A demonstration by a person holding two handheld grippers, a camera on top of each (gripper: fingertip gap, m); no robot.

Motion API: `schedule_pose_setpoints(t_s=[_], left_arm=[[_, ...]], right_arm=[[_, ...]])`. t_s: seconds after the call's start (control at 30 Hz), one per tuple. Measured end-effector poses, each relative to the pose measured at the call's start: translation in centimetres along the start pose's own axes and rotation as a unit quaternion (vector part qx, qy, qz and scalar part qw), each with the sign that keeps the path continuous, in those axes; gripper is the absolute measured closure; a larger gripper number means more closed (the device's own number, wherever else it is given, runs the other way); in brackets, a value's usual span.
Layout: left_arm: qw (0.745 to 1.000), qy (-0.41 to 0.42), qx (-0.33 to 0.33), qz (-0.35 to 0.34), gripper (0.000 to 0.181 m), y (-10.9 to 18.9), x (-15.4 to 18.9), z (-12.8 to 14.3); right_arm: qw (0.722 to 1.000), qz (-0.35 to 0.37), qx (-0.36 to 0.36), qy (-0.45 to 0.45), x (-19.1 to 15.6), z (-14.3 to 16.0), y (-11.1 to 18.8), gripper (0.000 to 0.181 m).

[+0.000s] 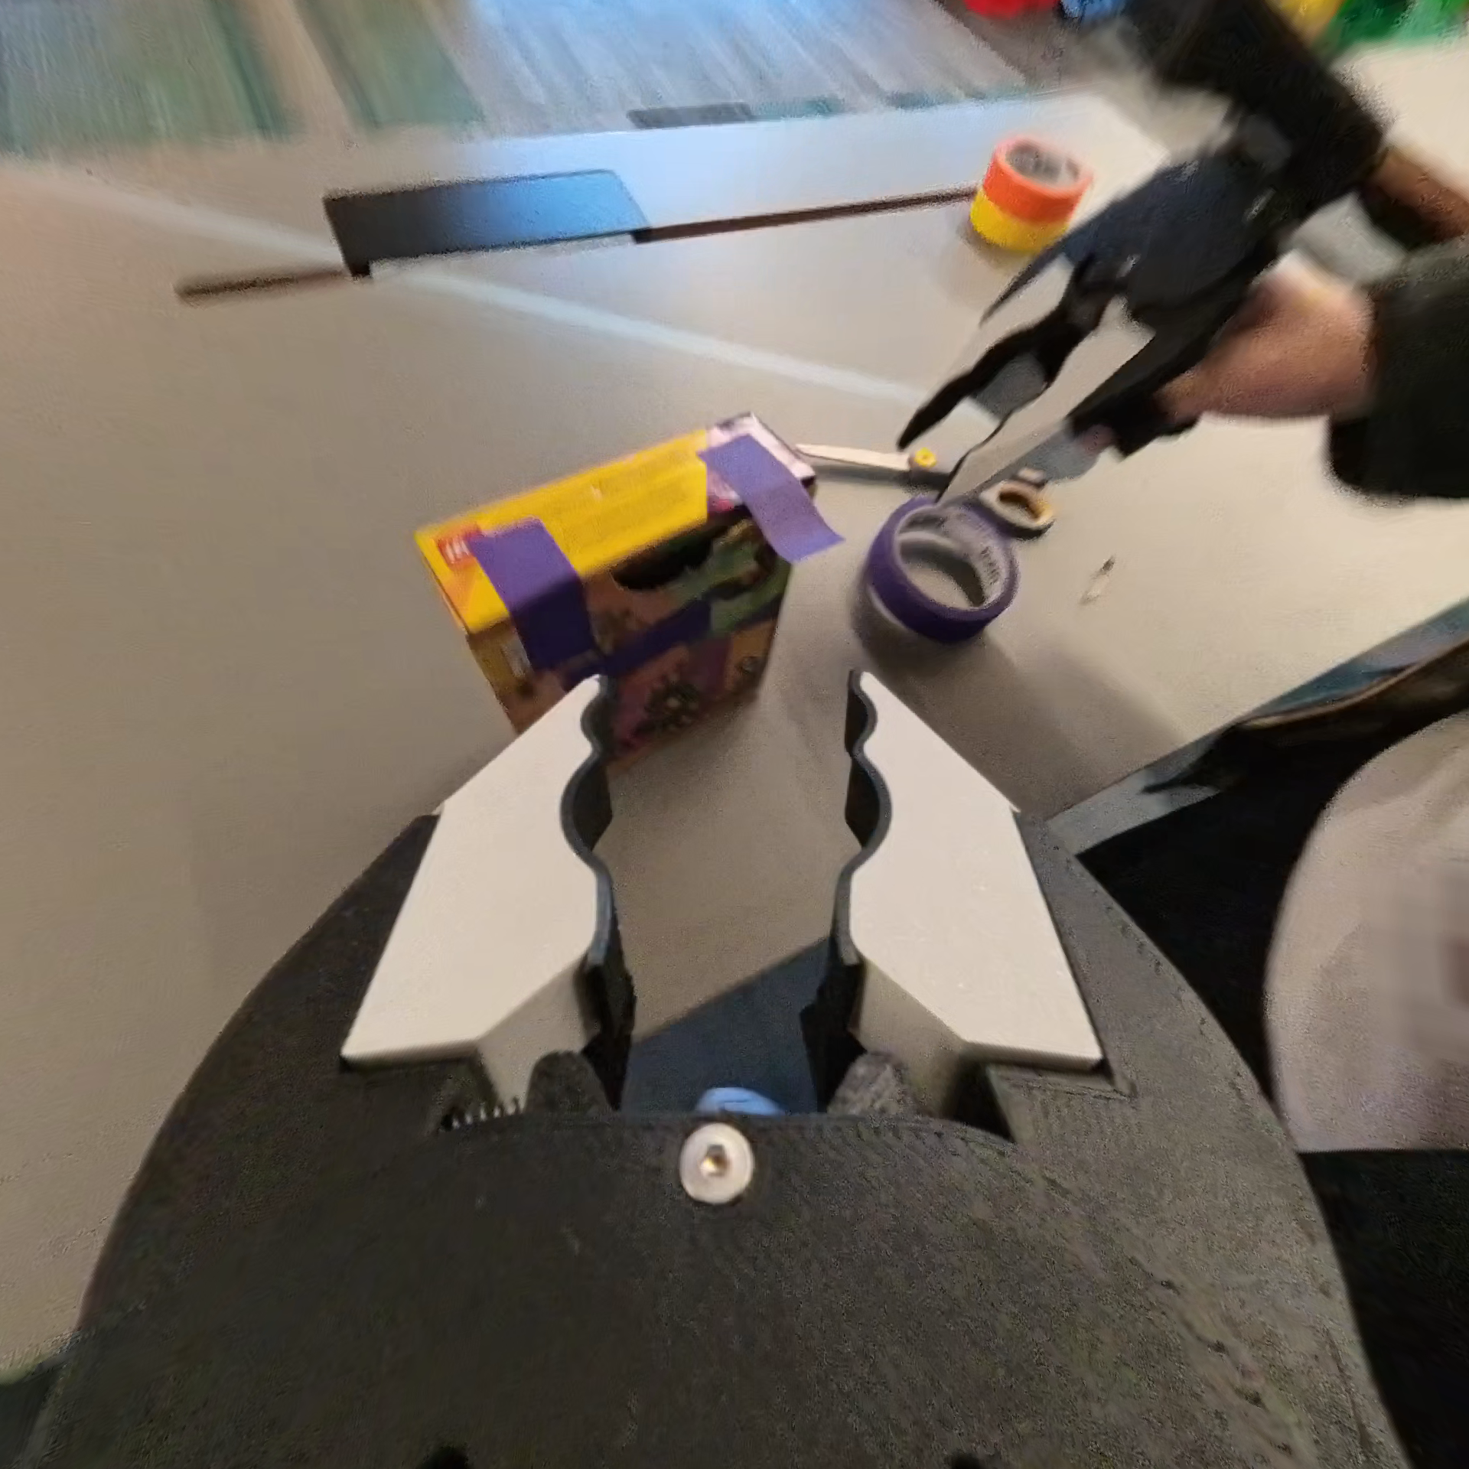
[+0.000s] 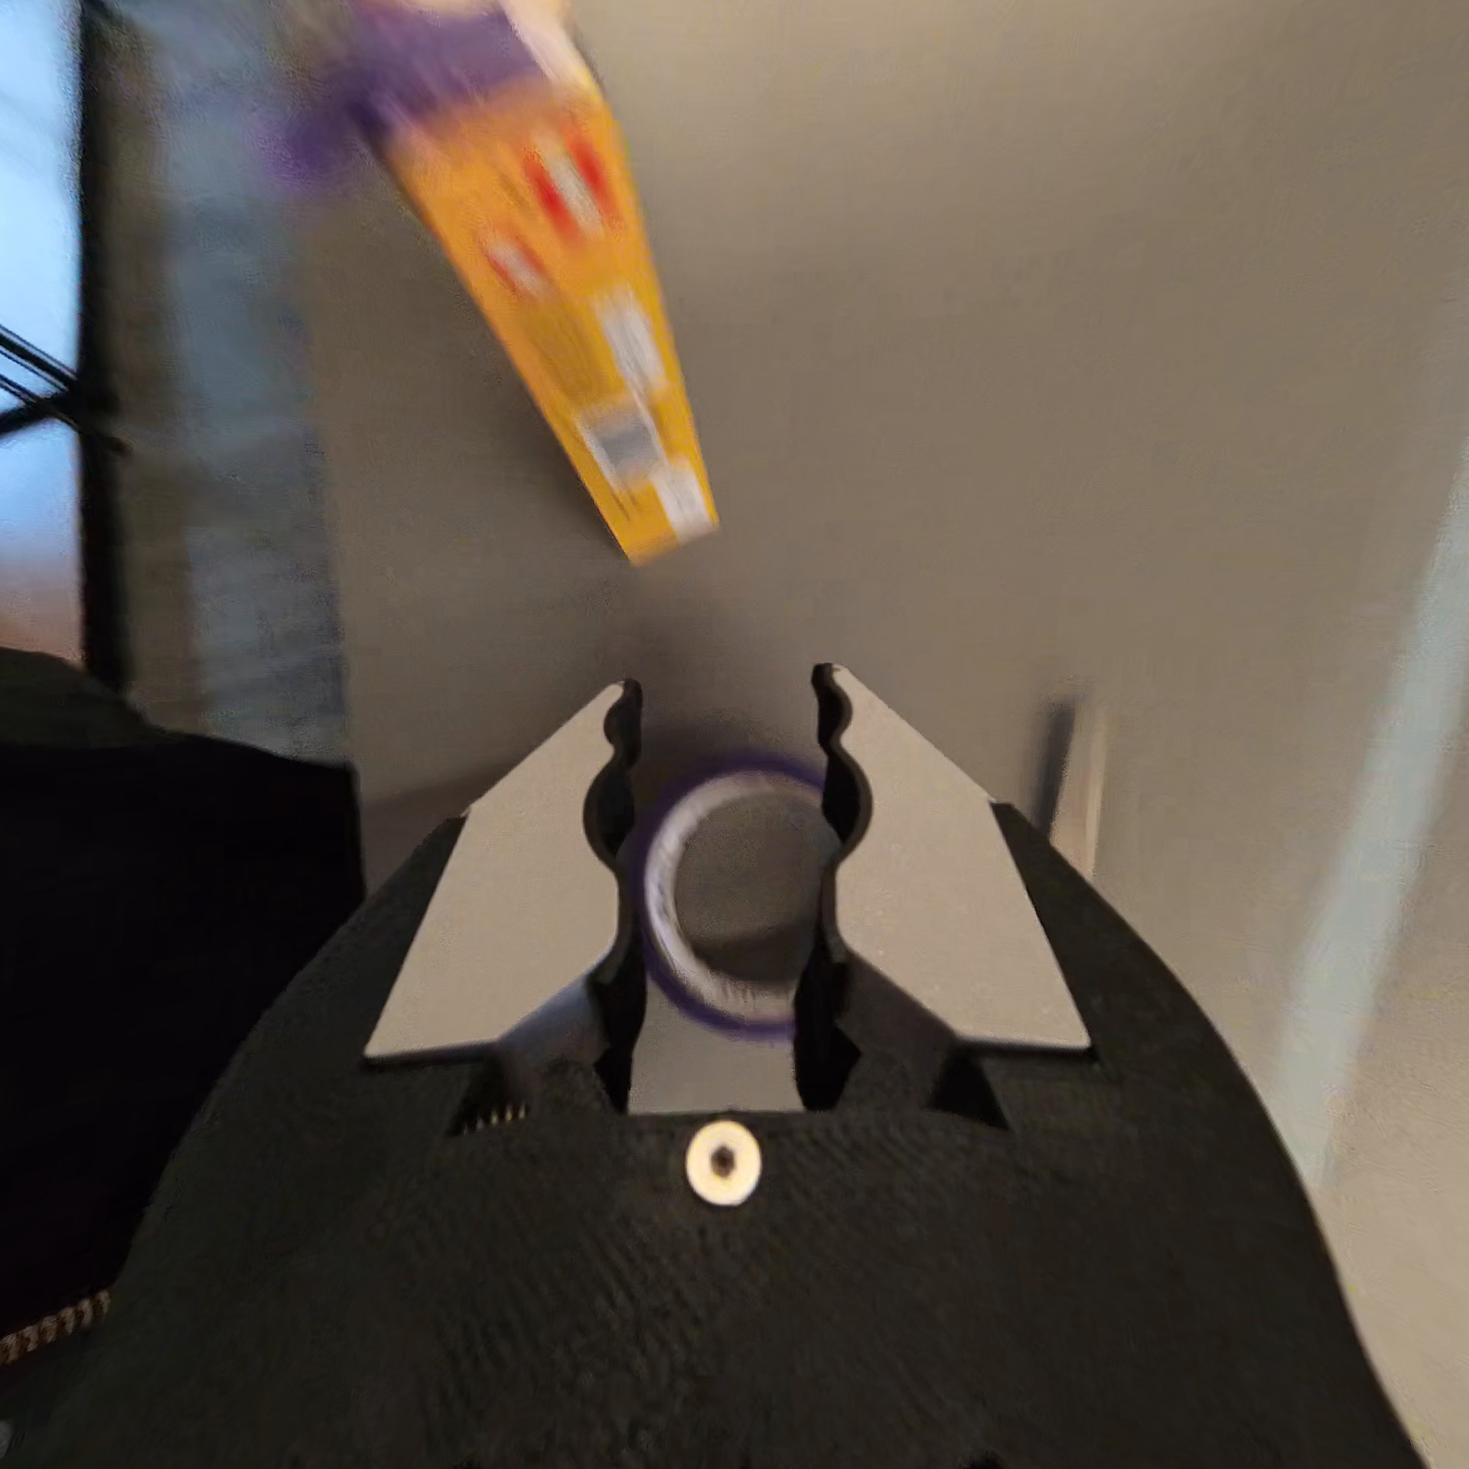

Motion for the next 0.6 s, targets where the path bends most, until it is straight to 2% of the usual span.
schedule_pose_setpoints(t_s=[0.1, 0.17, 0.23, 0.3, 0.4, 0.5, 0.6], left_arm=[[0.993, -0.111, -0.02, 0.03, 0.126, -1.9, -1.5, -1.2], [0.982, -0.167, -0.032, 0.078, 0.127, -3.2, -1.5, -1.5], [0.965, -0.23, -0.043, 0.115, 0.129, -4.2, -1.6, -1.6], [0.943, -0.305, -0.049, 0.126, 0.132, -5.3, -1.9, -1.6], [0.912, -0.384, -0.045, 0.14, 0.14, -6.7, -1.9, -1.7], [0.891, -0.415, -0.048, 0.176, 0.142, -7.9, -1.3, -1.2], [0.883, -0.433, -0.032, 0.176, 0.144, -8.6, -1.1, -1.1]], right_arm=[[0.988, -0.015, 0.108, 0.107, -4.7, -4.7, 1.5, 0.131], [0.98, -0.005, 0.132, 0.149, -6.9, -6.2, 1.0, 0.132], [0.98, -0.003, 0.129, 0.148, -7.9, -6.5, -0.4, 0.132], [0.986, 0.003, 0.122, 0.115, -8.0, -6.3, -1.5, 0.135], [0.987, -0.014, 0.159, 0.02, -8.5, -6.9, -1.2, 0.14], [0.976, -0.026, 0.209, -0.06, -8.9, -7.6, 0.0, 0.144], [0.968, -0.021, 0.221, -0.116, -8.7, -7.3, 0.6, 0.145]])
Point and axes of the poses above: each gripper's, where its closed fingertips meet, y back along the fingers, z out of its underside, x = y × z across the jaws, the point moved 3 cm from there along y, back along the fingers, and after that the axes turned 10 degrees about -y, right-handed, at the moved point
